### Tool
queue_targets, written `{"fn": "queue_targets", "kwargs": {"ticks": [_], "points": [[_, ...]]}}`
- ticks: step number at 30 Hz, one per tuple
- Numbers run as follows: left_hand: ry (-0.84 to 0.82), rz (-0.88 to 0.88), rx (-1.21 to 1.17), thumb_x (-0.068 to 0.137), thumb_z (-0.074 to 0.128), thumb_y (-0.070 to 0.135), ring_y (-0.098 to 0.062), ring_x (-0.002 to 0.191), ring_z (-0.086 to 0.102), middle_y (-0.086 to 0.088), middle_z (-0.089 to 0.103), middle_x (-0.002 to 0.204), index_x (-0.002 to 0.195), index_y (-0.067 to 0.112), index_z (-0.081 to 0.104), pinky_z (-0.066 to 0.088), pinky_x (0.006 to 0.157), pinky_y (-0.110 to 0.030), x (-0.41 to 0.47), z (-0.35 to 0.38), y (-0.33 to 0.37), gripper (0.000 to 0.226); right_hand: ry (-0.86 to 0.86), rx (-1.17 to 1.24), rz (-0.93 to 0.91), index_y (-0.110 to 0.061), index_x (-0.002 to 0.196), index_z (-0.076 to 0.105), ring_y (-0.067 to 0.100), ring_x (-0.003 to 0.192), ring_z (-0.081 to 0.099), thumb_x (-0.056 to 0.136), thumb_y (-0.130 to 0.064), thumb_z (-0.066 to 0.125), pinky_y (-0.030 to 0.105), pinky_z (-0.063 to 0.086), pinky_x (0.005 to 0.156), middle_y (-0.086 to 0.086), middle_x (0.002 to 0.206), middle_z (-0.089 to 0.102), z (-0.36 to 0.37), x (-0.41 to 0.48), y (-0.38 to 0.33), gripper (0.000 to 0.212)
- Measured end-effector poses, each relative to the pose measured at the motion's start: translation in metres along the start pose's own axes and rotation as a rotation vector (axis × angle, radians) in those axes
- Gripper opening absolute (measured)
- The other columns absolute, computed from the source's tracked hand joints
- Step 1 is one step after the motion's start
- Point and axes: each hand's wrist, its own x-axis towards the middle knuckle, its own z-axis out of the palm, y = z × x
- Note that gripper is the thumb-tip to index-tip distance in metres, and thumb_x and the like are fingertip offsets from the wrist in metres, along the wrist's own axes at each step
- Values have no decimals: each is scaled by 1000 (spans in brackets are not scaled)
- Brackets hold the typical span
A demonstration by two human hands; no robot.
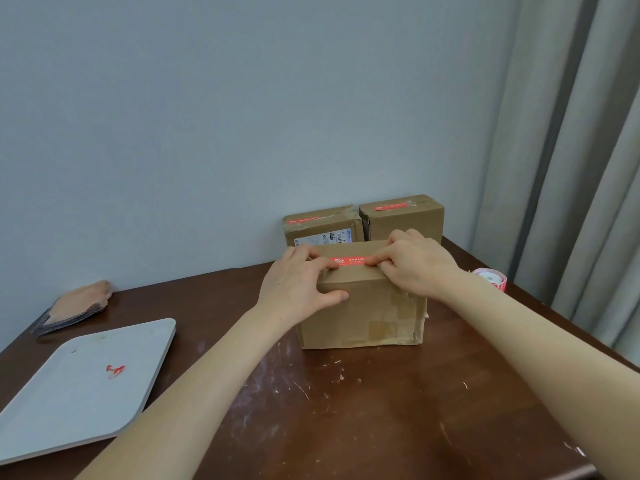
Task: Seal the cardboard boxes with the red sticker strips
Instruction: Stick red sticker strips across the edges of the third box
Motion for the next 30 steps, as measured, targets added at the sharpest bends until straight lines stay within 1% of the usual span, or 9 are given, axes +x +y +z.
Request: {"fn": "queue_targets", "kwargs": {"ticks": [4, 7, 10, 13, 16, 20, 23, 27, 30], "points": [[39, 14, 8, 77, 58, 64, -10, 113, 39, 11, 45, 124, 131, 37, 48, 37, 80, -21, -4, 1, -1, 61, 4, -16, -3, -42, 127, 57, 21, 116, 41, 99, -29, 34, 37, 37, 95, 0, 123, 49, -3, 0, 0, 38], [21, 13, -10, 78, 57, 63, -8, 114, 38, 13, 45, 122, 131, 36, 50, 37, 79, -20, -4, 2, 0, 60, -11, -27, 5, -42, 125, 58, 21, 114, 42, 99, -29, 35, 36, 37, 94, 0, 123, 50, -3, 1, -1, 38], [-9, -25, -55, 75, 61, 63, -9, 118, 38, 10, 45, 127, 132, 31, 49, 41, 87, -25, -2, 0, -3, 66, -11, -1, 16, -40, 126, 59, 21, 117, 41, 99, -28, 36, 37, 38, 96, 1, 125, 50, -5, 2, 1, 37], [28, -62, -83, 72, 65, 62, -10, 124, 36, 8, 40, 135, 137, 24, 41, 38, 95, -27, -2, -3, -6, 80, 58, 26, 44, -32, 134, 52, 21, 121, 40, 98, -27, 38, 37, 39, 98, 1, 129, 49, -4, 2, 7, 40], [34, -39, -36, 70, 65, 65, -12, 129, 30, 7, 35, 140, 141, 27, 37, 33, 103, -30, -1, -4, -4, 86, 98, 24, 26, -31, 137, 50, 21, 125, 35, 98, -27, 37, 37, 37, 102, 0, 132, 47, 1, 1, 7, 42], [-18, 10, 27, 67, 61, 72, -16, 134, 24, 4, 32, 143, 140, 35, 35, 29, 106, -35, 5, -1, 6, 85, 51, 9, -39, -38, 138, 47, 22, 136, 25, 98, -32, 35, 41, 30, 109, 1, 141, 39, 6, 5, -3, 42], [-48, 14, 69, 68, 57, 74, -17, 133, 25, 4, 33, 142, 137, 38, 38, 30, 104, -35, 10, 1, 13, 80, 14, -11, -40, -40, 135, 49, 22, 139, 20, 98, -32, 32, 41, 27, 109, 2, 144, 36, 6, 7, -8, 41], [-43, -9, 61, 69, 57, 73, -13, 127, 32, 7, 40, 135, 133, 30, 48, 39, 93, -30, 11, 0, 9, 77, 41, -32, 11, -39, 130, 56, 22, 138, 24, 98, -33, 32, 41, 28, 108, 1, 142, 39, 1, 3, 1, 40], [-54, -42, 23, 69, 58, 72, -11, 125, 34, 8, 42, 133, 134, 27, 48, 42, 92, -31, 9, 0, 4, 79, 45, -14, 68, -38, 126, 60, 21, 137, 26, 99, -33, 33, 40, 29, 107, -1, 142, 41, -3, -1, 14, 38]]}}
